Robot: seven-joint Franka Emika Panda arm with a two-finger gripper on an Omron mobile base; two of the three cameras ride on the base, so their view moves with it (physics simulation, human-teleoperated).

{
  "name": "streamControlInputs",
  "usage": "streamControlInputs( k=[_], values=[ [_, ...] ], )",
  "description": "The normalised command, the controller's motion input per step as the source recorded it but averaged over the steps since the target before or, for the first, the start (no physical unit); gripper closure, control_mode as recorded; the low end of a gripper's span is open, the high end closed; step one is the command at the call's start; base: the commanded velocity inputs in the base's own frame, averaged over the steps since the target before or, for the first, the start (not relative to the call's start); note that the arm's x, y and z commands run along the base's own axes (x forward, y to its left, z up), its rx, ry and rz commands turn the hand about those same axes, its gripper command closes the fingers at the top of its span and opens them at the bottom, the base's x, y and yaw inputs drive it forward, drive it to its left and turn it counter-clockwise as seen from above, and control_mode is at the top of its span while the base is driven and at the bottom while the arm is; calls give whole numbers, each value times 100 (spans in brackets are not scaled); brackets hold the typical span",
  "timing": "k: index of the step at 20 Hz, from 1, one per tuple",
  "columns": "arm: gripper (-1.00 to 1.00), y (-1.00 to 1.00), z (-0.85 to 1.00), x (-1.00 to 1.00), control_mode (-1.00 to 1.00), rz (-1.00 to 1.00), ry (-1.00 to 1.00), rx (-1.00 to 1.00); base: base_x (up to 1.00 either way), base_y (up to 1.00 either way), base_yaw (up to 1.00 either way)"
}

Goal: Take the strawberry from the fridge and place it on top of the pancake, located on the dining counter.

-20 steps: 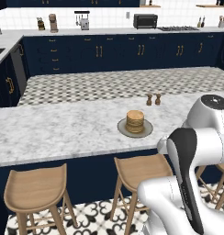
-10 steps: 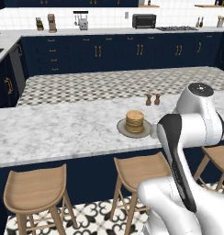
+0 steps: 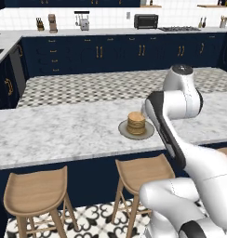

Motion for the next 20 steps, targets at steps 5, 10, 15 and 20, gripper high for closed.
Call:
streamControlInputs(
  k=[5, 10, 15, 20],
  values=[
    [100, -10, -14, 100, -100, 0, 0, 3, 0, 0, 0],
    [100, -6, -43, 100, -100, 0, 0, 0, 0, 0, 0],
    [100, -9, -6, 100, -100, 0, 13, 0, 0, 0, 0],
    [100, -7, -30, 100, -100, 3, 1, 0, 0, 0, 0]
  ],
)
